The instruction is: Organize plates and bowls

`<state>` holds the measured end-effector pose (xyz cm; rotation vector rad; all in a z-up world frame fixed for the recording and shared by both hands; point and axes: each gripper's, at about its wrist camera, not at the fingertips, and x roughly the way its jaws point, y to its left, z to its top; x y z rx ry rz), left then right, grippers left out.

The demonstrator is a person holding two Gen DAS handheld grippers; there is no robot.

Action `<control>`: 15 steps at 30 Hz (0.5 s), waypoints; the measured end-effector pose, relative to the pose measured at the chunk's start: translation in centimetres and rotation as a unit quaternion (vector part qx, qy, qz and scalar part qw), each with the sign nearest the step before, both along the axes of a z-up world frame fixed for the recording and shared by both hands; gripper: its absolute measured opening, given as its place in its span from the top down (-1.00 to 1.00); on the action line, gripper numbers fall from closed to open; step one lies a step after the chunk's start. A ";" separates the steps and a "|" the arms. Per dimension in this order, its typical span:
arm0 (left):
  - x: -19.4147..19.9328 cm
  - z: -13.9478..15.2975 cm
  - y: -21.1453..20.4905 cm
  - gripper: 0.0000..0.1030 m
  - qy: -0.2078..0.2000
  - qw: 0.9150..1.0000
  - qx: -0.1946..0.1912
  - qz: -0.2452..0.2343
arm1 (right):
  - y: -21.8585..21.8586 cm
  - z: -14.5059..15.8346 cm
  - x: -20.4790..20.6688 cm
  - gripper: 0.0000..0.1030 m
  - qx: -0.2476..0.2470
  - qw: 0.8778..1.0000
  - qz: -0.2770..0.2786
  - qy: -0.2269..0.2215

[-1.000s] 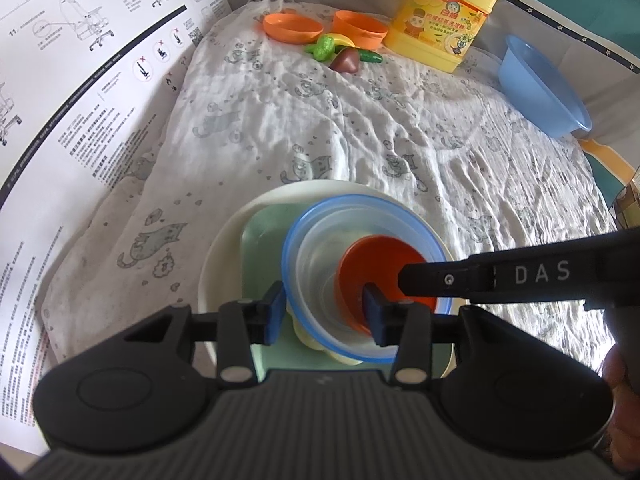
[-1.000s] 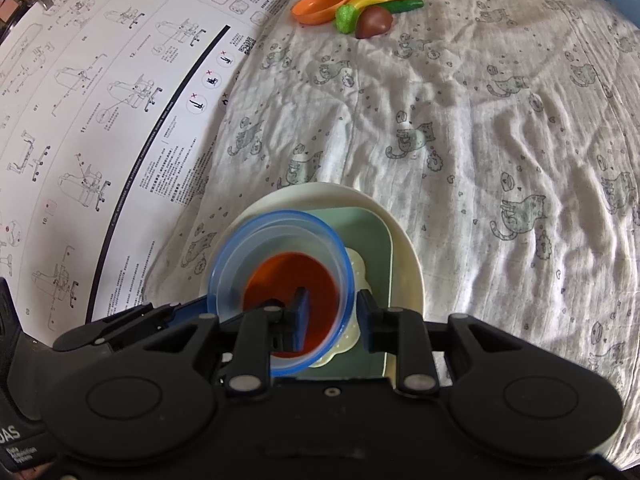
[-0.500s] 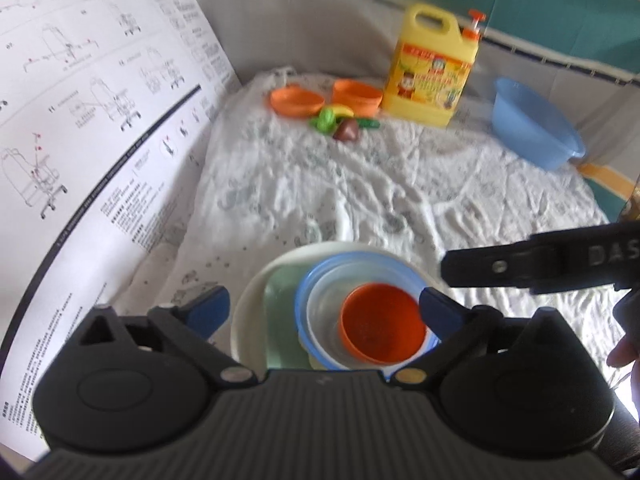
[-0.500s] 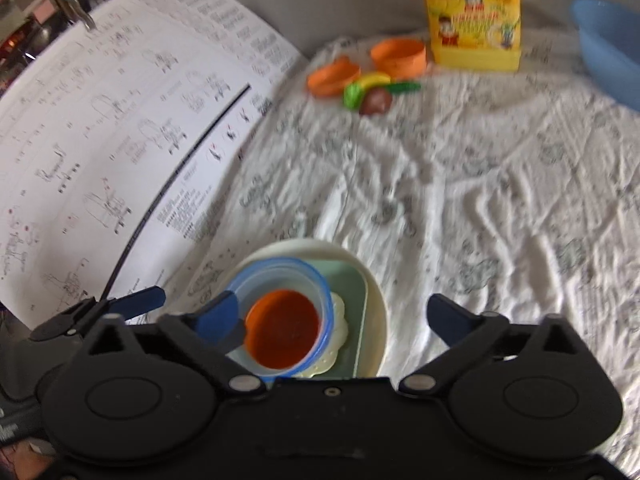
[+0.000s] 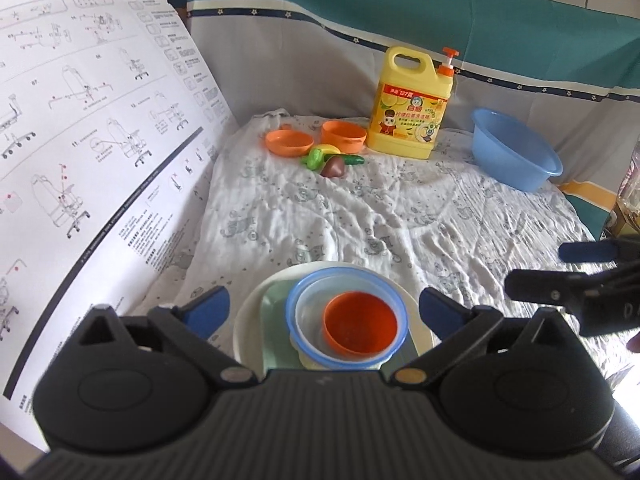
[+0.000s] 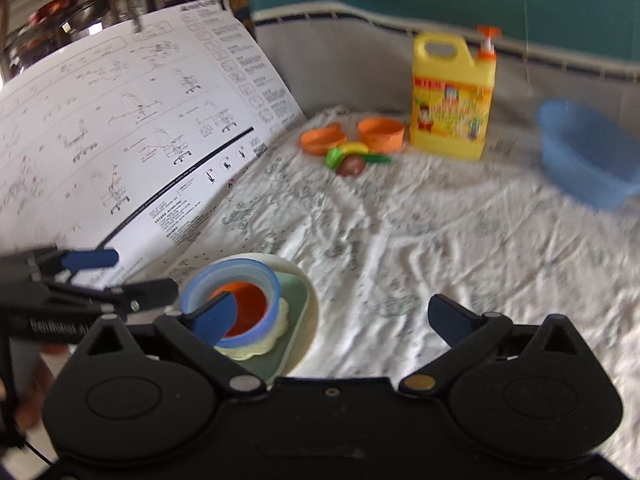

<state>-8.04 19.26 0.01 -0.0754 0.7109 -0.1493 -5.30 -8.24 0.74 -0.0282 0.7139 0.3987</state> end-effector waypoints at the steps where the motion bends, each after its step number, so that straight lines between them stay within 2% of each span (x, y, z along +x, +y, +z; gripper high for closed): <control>1: -0.3 0.1 0.0 -1.00 -0.003 1.000 0.001 0.001 | -0.2 0.0 -0.5 -1.00 -0.009 1.000 0.004 -0.010; 3: -1.0 0.0 0.0 -1.00 -0.006 1.000 0.001 -0.001 | -0.6 0.0 -1.7 -1.00 -0.020 1.000 0.007 -0.017; 9: -3.0 -1.0 0.2 -1.00 -0.009 1.000 0.001 -0.002 | -2.1 -1.3 -3.4 -1.00 -0.024 1.000 -0.001 0.009; 15: -3.8 -2.4 0.4 -1.00 0.012 1.000 -0.005 -0.001 | -2.4 -2.6 -4.0 -1.00 -0.025 0.999 0.002 0.037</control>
